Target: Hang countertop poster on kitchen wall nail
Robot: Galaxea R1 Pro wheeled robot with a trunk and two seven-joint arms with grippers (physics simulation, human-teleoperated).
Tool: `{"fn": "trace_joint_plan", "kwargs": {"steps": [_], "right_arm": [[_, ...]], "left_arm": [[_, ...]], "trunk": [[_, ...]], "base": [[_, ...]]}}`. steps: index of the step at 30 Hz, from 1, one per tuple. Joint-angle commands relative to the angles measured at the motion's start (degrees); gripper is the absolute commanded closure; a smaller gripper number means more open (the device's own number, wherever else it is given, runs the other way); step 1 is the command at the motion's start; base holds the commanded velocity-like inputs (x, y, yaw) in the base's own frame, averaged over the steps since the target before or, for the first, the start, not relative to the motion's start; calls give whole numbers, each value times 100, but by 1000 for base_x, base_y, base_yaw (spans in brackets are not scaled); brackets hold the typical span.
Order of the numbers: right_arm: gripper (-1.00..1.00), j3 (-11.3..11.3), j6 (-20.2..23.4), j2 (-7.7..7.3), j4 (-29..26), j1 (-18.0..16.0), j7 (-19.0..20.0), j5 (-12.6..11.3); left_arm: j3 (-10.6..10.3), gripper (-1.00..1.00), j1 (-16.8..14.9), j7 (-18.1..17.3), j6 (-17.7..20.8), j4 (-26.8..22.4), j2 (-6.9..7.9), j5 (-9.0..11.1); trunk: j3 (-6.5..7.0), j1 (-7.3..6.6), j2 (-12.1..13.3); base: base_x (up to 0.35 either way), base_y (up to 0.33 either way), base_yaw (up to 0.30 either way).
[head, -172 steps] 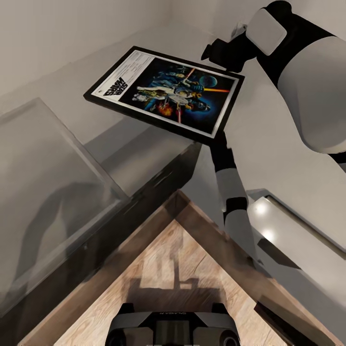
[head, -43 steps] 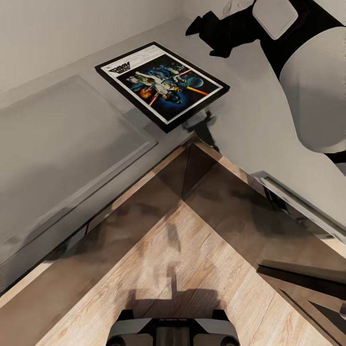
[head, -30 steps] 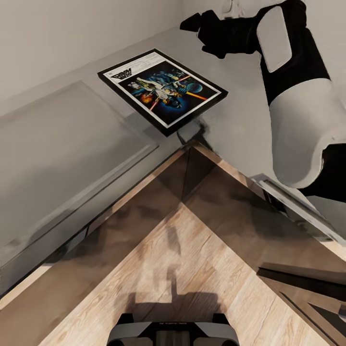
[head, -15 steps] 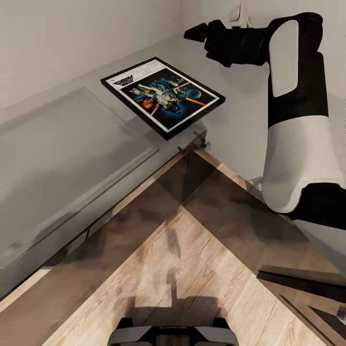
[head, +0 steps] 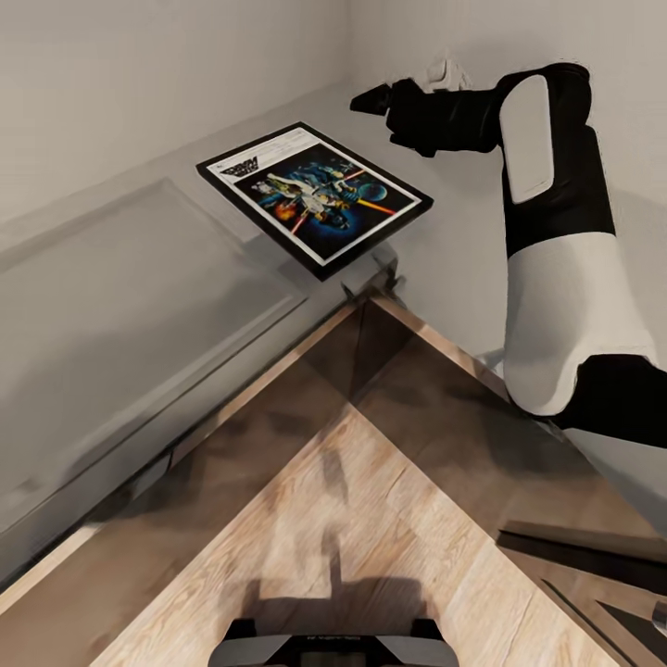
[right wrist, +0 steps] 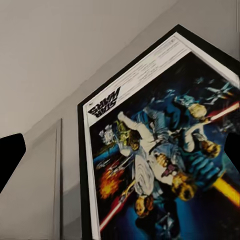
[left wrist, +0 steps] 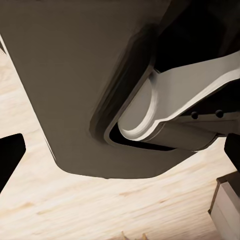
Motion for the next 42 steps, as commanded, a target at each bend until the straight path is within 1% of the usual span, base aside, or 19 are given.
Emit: {"fn": "trace_joint_plan", "kwargs": {"steps": [1,18,27,29,31,35,37,38,42], "right_arm": [[-100,-27,27,7,15,10,58,51],[-100,-31,34,4,69,76,60,49],[-100,-34,35,-14,67,207,59,64],[-100,-100,61,-80,133,142,-7,137],[-100,-151,61,-145,197,77,-71,214],[-100,-151,61,-275,326,-52,-165,354],[-100,-151,61,-340,390,-116,-165,354],[-100,-151,61,-359,420,-119,-165,354],[-100,-151,61,-359,420,-119,-165,354]], "left_arm": [[7,-100,3,-22,1,-5,0,17],[7,-100,5,-22,11,-5,0,15],[7,-100,5,-22,11,-5,0,16],[-2,-100,12,-22,11,-24,-57,-1],[-2,-100,12,-22,11,-24,-58,-1],[-2,-100,12,-22,11,-24,-58,-1],[-2,-100,12,-22,11,-24,-58,-1],[-2,-100,12,-22,11,-24,-58,-1],[-2,-100,12,-22,11,-24,-58,-1]], "trunk": [[-1,2,-2],[1,2,-2],[1,2,-2],[1,2,-2],[1,2,-2],[1,2,-2],[1,2,-2],[1,2,-2],[1,2,-2]], "base": [[189,0,0],[78,0,0],[17,0,0],[0,0,0],[0,0,0],[0,0,0],[0,0,0],[0,0,0],[0,0,0]]}}
